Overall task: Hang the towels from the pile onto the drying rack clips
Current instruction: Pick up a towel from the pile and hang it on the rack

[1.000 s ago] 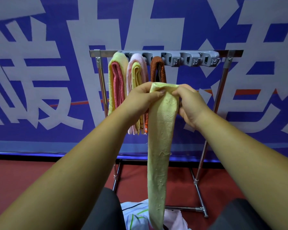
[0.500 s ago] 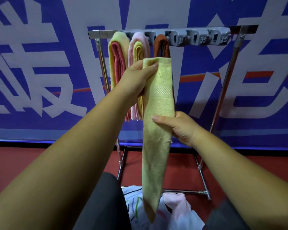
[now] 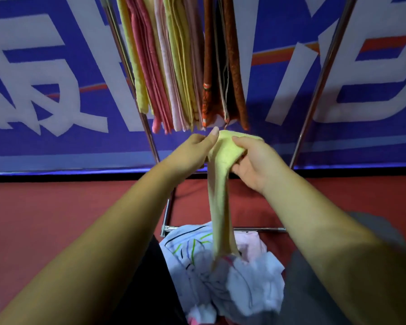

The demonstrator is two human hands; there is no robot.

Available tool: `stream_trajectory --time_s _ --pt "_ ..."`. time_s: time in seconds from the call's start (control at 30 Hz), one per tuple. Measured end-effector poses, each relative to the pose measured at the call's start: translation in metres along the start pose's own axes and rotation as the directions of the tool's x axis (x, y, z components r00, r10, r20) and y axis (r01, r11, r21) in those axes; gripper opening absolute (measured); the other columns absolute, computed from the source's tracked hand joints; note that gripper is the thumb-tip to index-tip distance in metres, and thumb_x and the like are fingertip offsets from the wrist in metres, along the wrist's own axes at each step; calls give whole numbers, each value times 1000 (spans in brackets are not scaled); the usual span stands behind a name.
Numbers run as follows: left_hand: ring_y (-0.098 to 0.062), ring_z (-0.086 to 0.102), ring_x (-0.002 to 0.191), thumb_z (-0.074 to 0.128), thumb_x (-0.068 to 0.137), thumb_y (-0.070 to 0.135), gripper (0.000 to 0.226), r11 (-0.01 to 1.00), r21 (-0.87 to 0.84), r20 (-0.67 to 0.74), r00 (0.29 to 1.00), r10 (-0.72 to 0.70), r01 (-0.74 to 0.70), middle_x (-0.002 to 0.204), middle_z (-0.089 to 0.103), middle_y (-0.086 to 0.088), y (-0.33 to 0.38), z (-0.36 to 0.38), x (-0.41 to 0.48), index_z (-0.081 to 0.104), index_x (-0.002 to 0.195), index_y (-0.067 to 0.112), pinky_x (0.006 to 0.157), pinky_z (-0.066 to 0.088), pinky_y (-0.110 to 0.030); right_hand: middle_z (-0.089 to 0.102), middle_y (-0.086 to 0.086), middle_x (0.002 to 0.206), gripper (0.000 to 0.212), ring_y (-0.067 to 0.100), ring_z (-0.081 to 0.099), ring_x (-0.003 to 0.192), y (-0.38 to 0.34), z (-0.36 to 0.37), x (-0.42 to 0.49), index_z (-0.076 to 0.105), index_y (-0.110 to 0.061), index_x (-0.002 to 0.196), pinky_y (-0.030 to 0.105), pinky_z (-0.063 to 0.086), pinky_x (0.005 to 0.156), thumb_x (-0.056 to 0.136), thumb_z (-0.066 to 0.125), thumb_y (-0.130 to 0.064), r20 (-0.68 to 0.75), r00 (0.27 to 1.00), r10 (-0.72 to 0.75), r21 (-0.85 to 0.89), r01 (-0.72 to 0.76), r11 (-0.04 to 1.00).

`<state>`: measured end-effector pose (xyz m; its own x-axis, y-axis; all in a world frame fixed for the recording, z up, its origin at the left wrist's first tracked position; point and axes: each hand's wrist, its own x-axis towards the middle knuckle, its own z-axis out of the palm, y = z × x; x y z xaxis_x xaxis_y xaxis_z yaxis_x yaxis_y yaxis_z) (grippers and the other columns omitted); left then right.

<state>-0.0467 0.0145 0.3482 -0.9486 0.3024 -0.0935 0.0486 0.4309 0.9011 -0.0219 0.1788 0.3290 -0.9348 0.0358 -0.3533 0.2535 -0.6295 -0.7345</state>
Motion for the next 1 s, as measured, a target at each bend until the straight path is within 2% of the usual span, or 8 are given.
stream_trajectory --time_s 0.1,0.17,0.33,0.47,0.57,0.73,0.9,1.0 --pt "-13 65 109 53 99 59 40 979 -90 94 980 -173 181 118 67 10 -43 22 -1 62 113 22 92 50 -37 76 22 110 35 32 78 97 11 -15 3 54 0 141 50 61 83 106 48 1 -47 998 48 79 -44 996" --pt "-13 64 103 51 89 39 26 948 -148 240 940 -241 281 108 69 11 -65 37 -1 63 109 28 87 43 -40 72 22 117 40 33 75 100 18 -21 10 50 -2 145 54 60 83 106 46 4 -87 995 58 83 -51 995" --pt "-15 53 84 58 86 3 27 989 97 218 967 -131 112 98 57 -5 -93 54 8 55 113 4 75 46 -33 68 23 132 47 36 71 119 18 -20 31 48 0 149 57 58 102 103 50 7 -95 995 36 98 -27 995" --pt "-16 70 95 83 75 44 59 962 230 177 966 -188 145 107 71 0 -128 67 27 58 120 15 88 59 -40 63 27 139 48 38 69 123 17 -19 40 47 3 150 51 61 96 103 48 13 -85 996 21 188 -5 982" --pt "-16 74 87 74 60 84 80 918 350 72 972 -224 185 94 75 3 -156 84 47 66 105 19 83 61 -43 65 23 138 52 38 71 115 17 -19 46 52 -4 148 50 66 82 101 50 16 -99 995 -14 268 40 963" --pt "-34 65 97 65 91 70 52 854 464 -78 971 -227 236 95 68 -6 -171 105 52 55 96 19 79 51 -39 69 21 127 46 35 74 101 15 -15 54 57 -3 143 45 67 71 100 54 14 -116 992 -52 369 92 925" --pt "-37 67 98 58 99 64 42 849 464 -93 967 -236 251 93 70 -8 -182 113 55 55 86 24 77 49 -37 67 19 127 29 33 68 118 13 -10 55 61 2 127 45 59 97 100 54 11 -67 997 -30 386 54 921" --pt "-35 68 100 54 100 64 47 852 434 -115 956 -269 292 92 71 -7 -188 117 60 58 84 20 75 46 -35 63 20 133 38 33 63 126 12 -7 61 54 5 139 48 52 105 102 49 11 -75 997 -20 383 47 922"
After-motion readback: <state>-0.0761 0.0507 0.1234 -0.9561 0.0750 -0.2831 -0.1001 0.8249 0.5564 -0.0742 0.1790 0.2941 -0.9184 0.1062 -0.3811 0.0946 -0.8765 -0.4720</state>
